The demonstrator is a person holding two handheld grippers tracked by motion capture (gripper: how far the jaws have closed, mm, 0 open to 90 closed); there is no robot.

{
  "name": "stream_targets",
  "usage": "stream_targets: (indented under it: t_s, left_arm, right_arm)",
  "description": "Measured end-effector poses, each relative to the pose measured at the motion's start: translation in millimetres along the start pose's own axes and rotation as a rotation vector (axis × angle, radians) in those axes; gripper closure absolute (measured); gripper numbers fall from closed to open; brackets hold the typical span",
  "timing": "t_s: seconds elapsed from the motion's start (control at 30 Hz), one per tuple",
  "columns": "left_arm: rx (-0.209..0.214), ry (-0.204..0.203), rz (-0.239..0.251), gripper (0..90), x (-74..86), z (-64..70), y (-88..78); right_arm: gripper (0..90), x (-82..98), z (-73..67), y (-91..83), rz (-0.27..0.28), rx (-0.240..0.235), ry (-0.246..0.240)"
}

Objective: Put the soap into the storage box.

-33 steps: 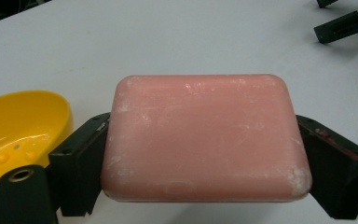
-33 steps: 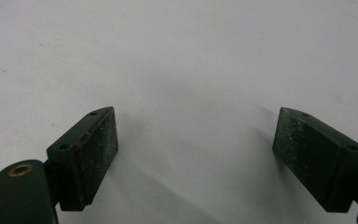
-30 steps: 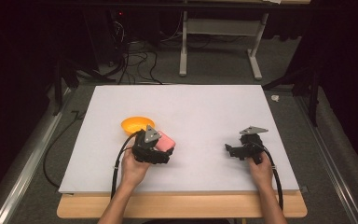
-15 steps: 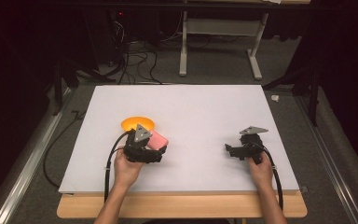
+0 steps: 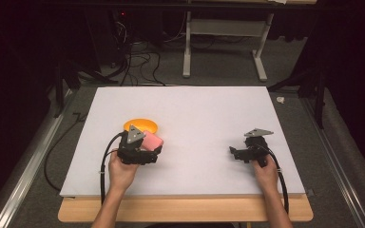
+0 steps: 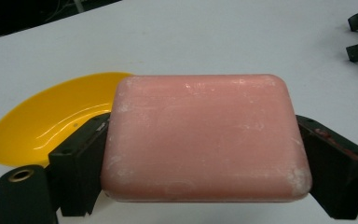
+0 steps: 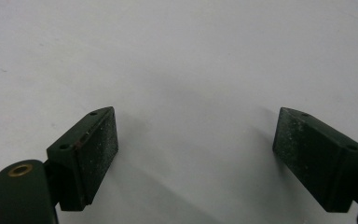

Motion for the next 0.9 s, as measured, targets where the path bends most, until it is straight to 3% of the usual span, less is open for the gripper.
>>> stream_targets:
  t_s: [0.73,0.9]
  left_arm:
    - [-0.077,-0.052,0.011,13.7,-3.7,-25.3,-12.5]
    - [-0.099,-0.084,0.014,13.7,-6.2,-33.9,-12.3]
  right_arm:
    - [14.6,0.1,-0.1,-0.1,-0.001,0.001,0.002]
    - [14.6,0.0,-0.1,-0.1,-0.001,0.001,0.002]
Point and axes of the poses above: each handheld gripper's, and its own axes: y roughly forward along the jaws, x roughly out of its underside, z roughly to its right, the point moved 3 cm from there along y, roughly forward along the jaws, and after that the axes turned 5 degrees about x, right-handed, at the moved point
